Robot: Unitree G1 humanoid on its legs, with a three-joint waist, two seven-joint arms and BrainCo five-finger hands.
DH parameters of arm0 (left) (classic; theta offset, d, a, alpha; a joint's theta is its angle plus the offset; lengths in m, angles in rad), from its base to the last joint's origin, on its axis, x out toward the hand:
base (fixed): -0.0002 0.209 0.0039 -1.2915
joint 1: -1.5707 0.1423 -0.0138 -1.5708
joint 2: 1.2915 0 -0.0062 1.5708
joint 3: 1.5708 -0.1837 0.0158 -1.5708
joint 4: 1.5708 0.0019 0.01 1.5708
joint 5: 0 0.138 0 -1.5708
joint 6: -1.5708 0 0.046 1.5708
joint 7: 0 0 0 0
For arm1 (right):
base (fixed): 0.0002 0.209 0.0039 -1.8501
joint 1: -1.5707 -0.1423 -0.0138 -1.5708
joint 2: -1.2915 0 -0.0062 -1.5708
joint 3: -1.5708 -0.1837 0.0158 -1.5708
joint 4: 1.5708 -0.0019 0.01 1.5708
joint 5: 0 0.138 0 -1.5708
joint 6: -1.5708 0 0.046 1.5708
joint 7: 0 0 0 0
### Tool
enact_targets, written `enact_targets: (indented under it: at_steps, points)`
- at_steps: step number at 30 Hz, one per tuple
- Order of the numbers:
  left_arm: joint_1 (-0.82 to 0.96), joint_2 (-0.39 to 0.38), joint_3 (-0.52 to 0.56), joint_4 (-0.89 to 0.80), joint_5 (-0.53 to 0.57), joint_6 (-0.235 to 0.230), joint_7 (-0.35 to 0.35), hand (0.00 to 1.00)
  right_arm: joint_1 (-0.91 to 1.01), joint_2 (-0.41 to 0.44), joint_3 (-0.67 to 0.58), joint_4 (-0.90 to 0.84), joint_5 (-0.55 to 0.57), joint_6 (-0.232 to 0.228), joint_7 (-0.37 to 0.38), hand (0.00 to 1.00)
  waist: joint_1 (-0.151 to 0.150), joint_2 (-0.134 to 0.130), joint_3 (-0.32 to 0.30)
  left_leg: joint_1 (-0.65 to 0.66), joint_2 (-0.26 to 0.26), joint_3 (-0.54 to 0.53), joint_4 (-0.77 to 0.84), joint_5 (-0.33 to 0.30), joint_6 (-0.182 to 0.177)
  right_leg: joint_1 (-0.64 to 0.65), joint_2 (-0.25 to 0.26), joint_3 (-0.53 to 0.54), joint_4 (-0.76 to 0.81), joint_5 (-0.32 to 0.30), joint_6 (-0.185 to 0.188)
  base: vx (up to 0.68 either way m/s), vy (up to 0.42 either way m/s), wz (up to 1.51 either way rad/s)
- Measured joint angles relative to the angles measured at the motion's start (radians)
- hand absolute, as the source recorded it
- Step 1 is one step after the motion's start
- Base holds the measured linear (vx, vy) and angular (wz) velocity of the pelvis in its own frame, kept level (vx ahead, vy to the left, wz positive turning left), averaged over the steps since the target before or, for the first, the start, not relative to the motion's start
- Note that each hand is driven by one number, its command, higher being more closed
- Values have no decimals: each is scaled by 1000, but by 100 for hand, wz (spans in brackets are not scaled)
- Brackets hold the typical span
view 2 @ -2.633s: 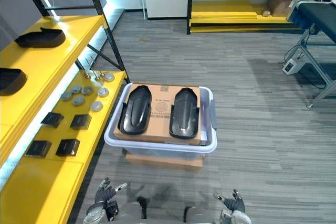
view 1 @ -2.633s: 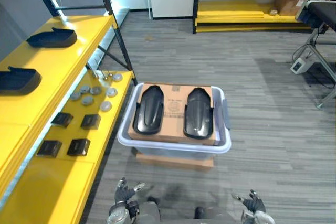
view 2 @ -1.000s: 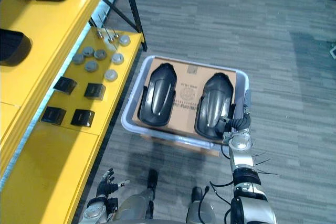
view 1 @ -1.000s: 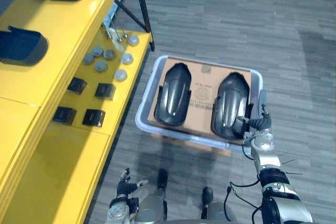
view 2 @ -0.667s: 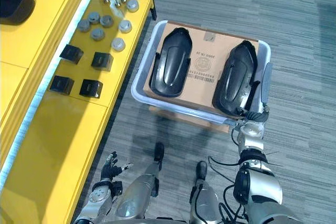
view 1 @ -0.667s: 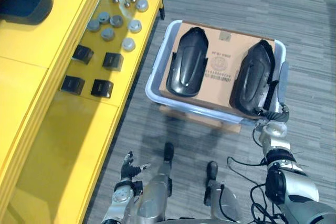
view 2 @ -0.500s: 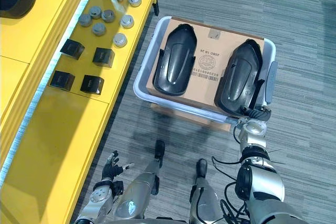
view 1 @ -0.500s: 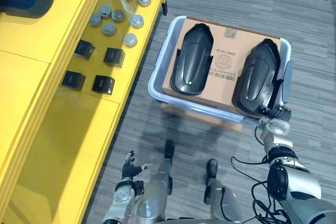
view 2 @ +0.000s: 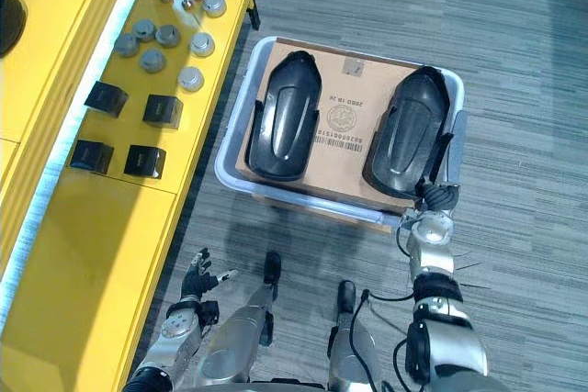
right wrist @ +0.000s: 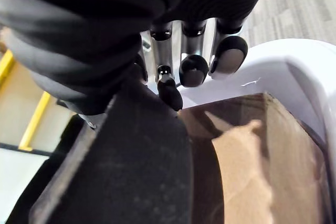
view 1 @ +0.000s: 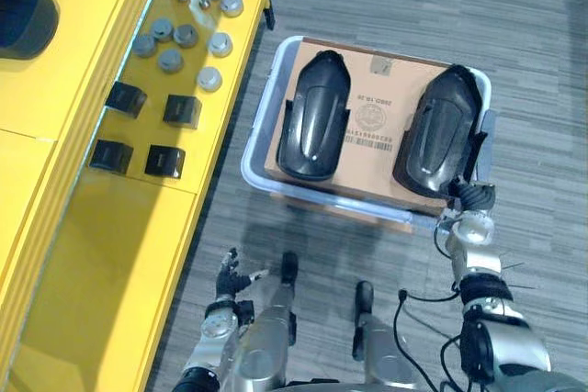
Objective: Walk over and take plastic housings, then place them on the shelf
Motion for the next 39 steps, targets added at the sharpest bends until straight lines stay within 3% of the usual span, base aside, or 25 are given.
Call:
enact_targets:
  at_steps: [2, 6, 10, 16, 21, 28, 36, 37, 39]
  points:
    - [25, 0, 2, -66, 0, 0, -1, 0, 53, 25, 3, -80, -34, -1, -9, 100, -8, -13, -14, 9, 1, -1, 0, -8, 3, 11, -2, -1, -1, 0, 0, -93, 31, -2]
    - [113, -3, -11, -272, 1, 0, 1, 0, 189, 95, 5, -199, -135, 0, -32, 100, -7, -55, -114, 23, -4, 6, -5, -42, -4, 27, -3, 12, -30, -2, -3, -51, 9, -10]
    - [144, -38, -35, -492, 0, -7, 16, 0, 259, 111, 41, -350, -246, 5, -55, 100, -9, -54, -159, 28, -6, 5, -6, -41, -4, 37, -3, 9, -36, -1, -3, -2, 0, 1]
    - [114, -82, -117, -664, 0, -16, 77, 0, 269, 157, 143, -441, -368, 6, -65, 100, -16, -46, -205, 57, -4, 14, -5, -39, -4, 66, -2, 6, -35, 0, -4, 31, -20, 2]
    - [11, -90, -197, -666, 0, -12, 122, 0, 272, 176, 244, -533, -405, 8, -65, 100, -24, -43, -222, 70, -3, 24, 0, -35, 1, 75, -2, 11, -34, -1, -5, 40, -26, -6]
    - [-143, -98, -286, -579, 8, 60, 157, 0, 293, 194, 466, -641, -412, -10, -58, 100, -36, -40, -255, 101, 2, 33, -6, -36, 1, 92, 3, 21, -33, -3, -7, -29, -12, -5]
    - [-183, -99, -288, -475, -4, 100, 223, 0, 311, 203, 591, -668, -401, -12, -60, 100, -42, -50, -284, 109, -1, 51, -6, -49, 4, 94, -3, 39, -37, -5, -11, -44, 10, -5]
    - [-191, -89, -293, -464, -5, 107, 223, 100, 323, 202, 603, -669, -390, -13, -59, 100, -41, -54, -296, 106, -2, 52, -6, -49, 4, 91, -4, 39, -38, -5, -11, 0, 0, 0]
    - [-215, -74, -305, -440, -22, 116, 230, 100, 339, 198, 635, -674, -368, -16, -60, 100, -40, -61, -305, 106, -2, 52, -6, -49, 4, 91, -4, 39, -38, -4, -11, 0, 0, 0]
